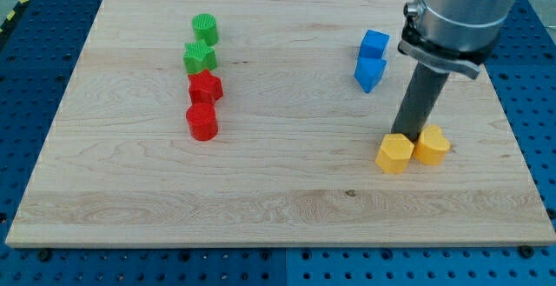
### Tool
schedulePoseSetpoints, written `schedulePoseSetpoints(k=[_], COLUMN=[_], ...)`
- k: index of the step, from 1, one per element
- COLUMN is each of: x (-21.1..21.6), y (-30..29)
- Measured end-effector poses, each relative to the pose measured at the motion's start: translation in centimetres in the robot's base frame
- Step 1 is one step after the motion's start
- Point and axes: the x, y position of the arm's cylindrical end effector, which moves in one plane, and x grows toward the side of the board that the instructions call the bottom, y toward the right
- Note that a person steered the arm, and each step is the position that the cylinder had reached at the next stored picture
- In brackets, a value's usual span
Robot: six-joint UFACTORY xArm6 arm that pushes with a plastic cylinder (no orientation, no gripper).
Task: Move yellow blocks towards the bottom center
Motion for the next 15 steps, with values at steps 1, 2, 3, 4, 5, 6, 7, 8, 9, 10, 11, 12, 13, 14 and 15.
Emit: schedulePoseSetpoints(k=[1, 2, 3, 4, 5, 6, 7, 8, 9, 10, 11, 12, 13, 14, 15], x=[2.0, 4.4, 6.4, 7.8, 9.1, 9.3, 8.7, 8.5, 8.5, 8.5, 8.5, 8.5, 6.8, 0.9, 0.5], y=[-0.6, -2.3, -3.8, -3.0, -1.5, -1.9, -4.0, -7.3, -8.8, -6.0, -0.9, 5.5, 9.4, 10.0, 9.7])
